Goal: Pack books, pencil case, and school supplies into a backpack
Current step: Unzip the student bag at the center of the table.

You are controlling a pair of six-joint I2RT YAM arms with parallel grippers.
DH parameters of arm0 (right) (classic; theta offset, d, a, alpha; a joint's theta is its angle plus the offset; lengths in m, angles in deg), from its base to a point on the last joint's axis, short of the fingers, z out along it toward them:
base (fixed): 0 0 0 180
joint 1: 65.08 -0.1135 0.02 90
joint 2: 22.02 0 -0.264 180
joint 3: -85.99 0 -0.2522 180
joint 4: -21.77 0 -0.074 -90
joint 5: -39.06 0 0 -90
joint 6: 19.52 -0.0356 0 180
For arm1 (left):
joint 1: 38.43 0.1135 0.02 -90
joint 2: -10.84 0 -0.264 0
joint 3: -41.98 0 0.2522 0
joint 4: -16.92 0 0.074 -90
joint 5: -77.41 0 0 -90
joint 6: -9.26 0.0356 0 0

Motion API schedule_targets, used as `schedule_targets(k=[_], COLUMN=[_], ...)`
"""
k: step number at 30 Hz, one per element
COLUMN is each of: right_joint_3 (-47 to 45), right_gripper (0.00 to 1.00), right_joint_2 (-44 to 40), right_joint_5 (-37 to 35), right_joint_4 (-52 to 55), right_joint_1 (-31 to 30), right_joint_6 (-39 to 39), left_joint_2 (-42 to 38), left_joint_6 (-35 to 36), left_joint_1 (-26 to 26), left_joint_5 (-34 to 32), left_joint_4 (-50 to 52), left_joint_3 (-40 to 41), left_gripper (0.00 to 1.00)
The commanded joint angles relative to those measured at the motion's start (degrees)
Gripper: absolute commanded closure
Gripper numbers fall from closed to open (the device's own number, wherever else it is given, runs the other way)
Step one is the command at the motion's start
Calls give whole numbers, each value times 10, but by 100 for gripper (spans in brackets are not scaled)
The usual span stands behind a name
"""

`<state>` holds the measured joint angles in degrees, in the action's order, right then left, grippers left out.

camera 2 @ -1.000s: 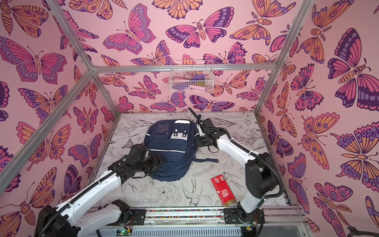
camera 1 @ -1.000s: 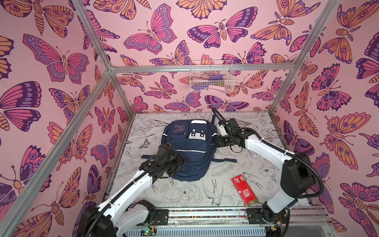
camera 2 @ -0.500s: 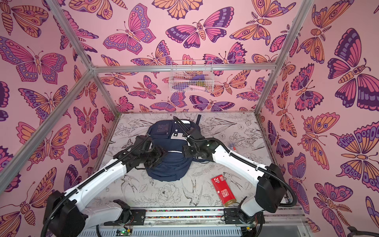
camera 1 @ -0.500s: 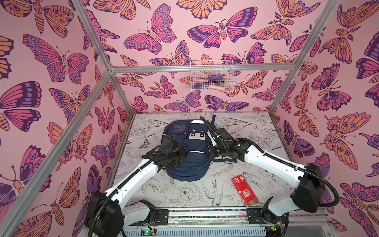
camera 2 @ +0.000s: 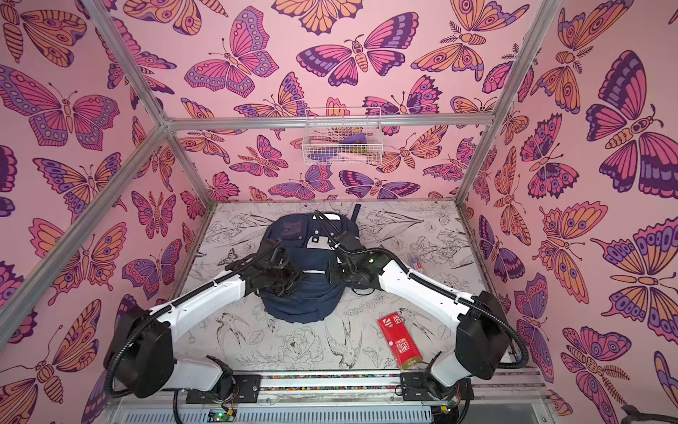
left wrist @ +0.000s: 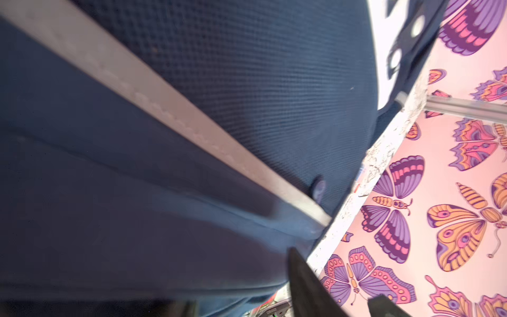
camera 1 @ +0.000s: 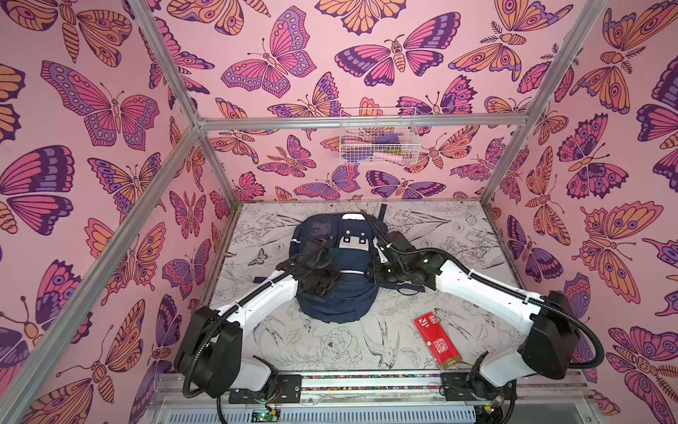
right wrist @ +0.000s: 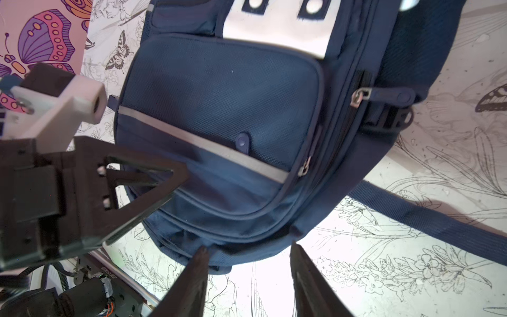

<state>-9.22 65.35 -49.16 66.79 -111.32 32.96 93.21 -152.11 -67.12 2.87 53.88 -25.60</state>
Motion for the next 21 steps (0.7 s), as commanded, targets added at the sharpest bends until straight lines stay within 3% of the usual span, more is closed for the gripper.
schedule_targets(k=[1,6,11,14,17,21], right_joint_3=[1,7,10,33,48,72], right_gripper=[50,46,34,32,31,29], right_joint_2=[-7,0,53,115,154,174], right_joint_5=[8,62,190,264,299,323], right_joint_4=[12,-18,-84,-91,-109,-120], right_joint_1=[4,48,128,170,195,207], right_joint_6=[-2,38,58,66,69,91], left_joint_2=[12,5,-23,-51,-68,-69], left_joint_6=[-20,-17,-26,-76,-160,-197], left_joint_1=[1,9,12,18,26,28], left_joint_5=[-2,4,16,47,79,100], left_joint_4=[-29,-31,-45,-152,-296,-335], left_joint_3=[-14,-11,-5,40,100,114], left_gripper=[68,100,100,100,100,100])
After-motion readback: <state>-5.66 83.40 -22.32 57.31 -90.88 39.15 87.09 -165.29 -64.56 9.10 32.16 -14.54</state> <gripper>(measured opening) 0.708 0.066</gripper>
